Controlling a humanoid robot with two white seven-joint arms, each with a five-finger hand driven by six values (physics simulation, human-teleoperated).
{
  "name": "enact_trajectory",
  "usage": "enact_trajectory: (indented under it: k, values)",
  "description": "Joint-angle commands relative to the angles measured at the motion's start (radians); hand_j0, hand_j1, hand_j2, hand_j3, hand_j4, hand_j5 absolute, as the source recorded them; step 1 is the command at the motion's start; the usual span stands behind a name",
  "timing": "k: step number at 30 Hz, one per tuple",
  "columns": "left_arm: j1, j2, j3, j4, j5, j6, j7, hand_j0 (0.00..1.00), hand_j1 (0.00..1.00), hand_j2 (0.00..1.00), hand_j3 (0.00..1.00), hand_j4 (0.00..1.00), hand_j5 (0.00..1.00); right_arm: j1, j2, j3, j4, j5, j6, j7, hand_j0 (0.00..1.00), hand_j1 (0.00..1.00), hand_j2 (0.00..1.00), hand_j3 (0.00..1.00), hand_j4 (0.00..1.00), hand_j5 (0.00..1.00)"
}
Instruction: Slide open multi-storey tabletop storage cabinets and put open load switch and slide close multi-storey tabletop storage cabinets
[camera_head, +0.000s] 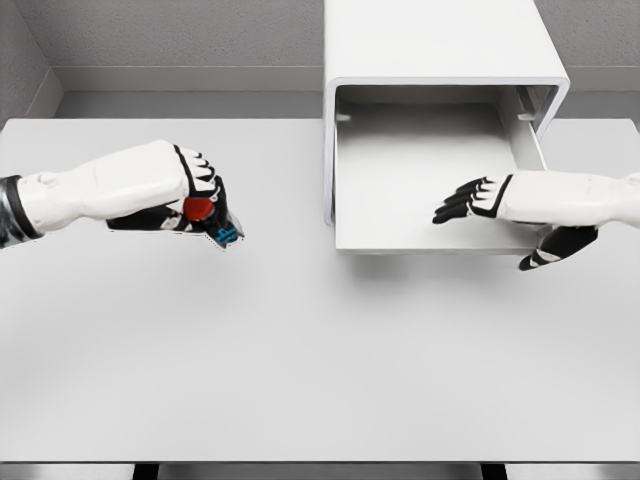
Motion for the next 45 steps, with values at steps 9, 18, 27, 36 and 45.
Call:
enact_trajectory:
  k: [9, 18, 27, 36, 45]
  values:
    - [-0.081, -0.080, -0.044, 0.000, -0.003, 0.003, 0.000, 0.40, 0.40, 0.40, 0.40, 0.40, 0.40, 0.000, -0.112, -0.004, -0.010, -0.124, 0.002, -0.015, 1.00, 1.00, 1.00, 1.00, 1.00, 1.00]
    - [-0.175, -0.137, -0.085, 0.002, -0.007, 0.003, -0.008, 0.40, 0.40, 0.40, 0.40, 0.40, 0.40, -0.014, -0.207, -0.041, -0.007, -0.175, 0.002, -0.015, 1.00, 1.00, 1.00, 1.00, 1.00, 1.00]
    - [-0.192, -0.187, -0.090, 0.003, -0.020, 0.003, -0.014, 0.40, 0.40, 0.40, 0.40, 0.40, 0.40, -0.009, -0.260, -0.097, -0.001, -0.177, 0.002, -0.015, 1.00, 1.00, 1.00, 1.00, 1.00, 1.00]
    - [-0.213, -0.261, -0.091, 0.008, -0.057, 0.003, -0.016, 0.40, 0.40, 0.40, 0.40, 0.40, 0.40, -0.008, -0.287, -0.113, 0.002, -0.177, 0.002, -0.013, 1.00, 1.00, 1.00, 1.00, 1.00, 1.00]
    - [-0.279, -0.353, -0.145, 0.074, -0.097, 0.003, -0.043, 0.40, 0.40, 0.40, 0.40, 0.40, 0.40, -0.005, -0.299, -0.116, 0.004, -0.173, 0.002, -0.012, 1.00, 1.00, 1.00, 1.00, 1.00, 1.00]
